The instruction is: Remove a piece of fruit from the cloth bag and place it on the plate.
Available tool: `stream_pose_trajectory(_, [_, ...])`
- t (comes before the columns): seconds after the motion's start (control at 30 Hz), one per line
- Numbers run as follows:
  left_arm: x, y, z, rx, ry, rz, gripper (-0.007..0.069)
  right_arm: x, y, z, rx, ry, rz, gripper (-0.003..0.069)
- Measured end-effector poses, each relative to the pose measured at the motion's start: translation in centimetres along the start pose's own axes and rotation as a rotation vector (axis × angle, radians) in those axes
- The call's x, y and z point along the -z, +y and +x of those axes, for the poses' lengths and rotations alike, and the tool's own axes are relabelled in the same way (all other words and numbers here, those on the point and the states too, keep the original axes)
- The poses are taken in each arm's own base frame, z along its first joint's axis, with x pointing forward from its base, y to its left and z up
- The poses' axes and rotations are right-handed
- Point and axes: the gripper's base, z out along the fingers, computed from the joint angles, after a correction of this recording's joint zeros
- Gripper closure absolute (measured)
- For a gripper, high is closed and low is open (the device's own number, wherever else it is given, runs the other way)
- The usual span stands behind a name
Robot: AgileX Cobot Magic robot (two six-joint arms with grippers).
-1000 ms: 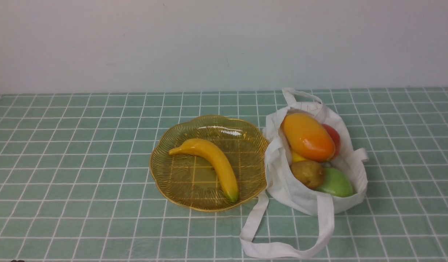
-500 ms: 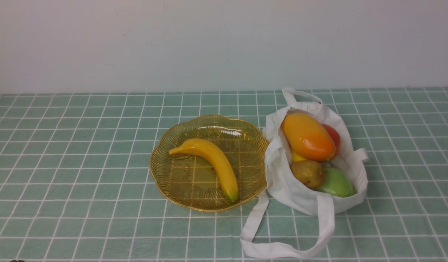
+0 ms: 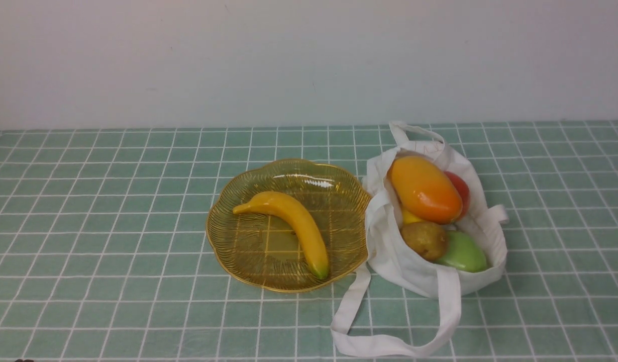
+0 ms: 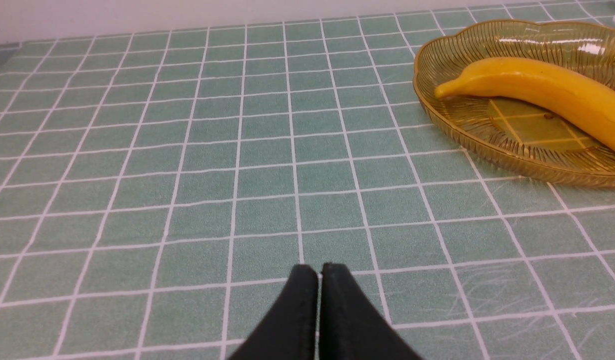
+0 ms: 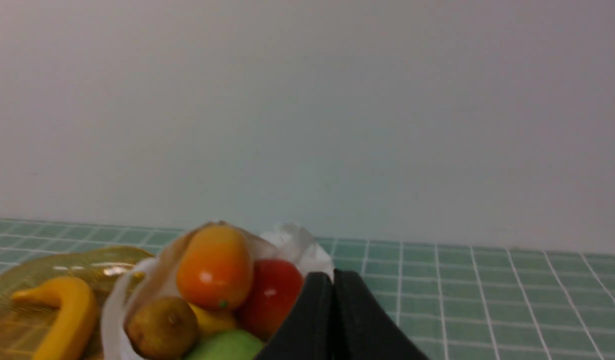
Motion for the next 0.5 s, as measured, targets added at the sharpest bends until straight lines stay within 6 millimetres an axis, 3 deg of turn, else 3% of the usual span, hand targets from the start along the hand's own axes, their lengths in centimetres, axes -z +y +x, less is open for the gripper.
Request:
stream_pose_trajectory(0.3, [0.0, 0.0, 0.0, 0.0, 0.0, 0.0, 0.0632, 0.0, -0.4, 4.2, 0.013, 0.237, 0.07, 0.0671])
stream_pose_trajectory(0.5, [0.0, 0.0, 0.0, 0.0, 0.0, 0.0, 0.0632, 0.0, -0.4, 4.5, 0.008, 0.253, 0.071, 0.0671])
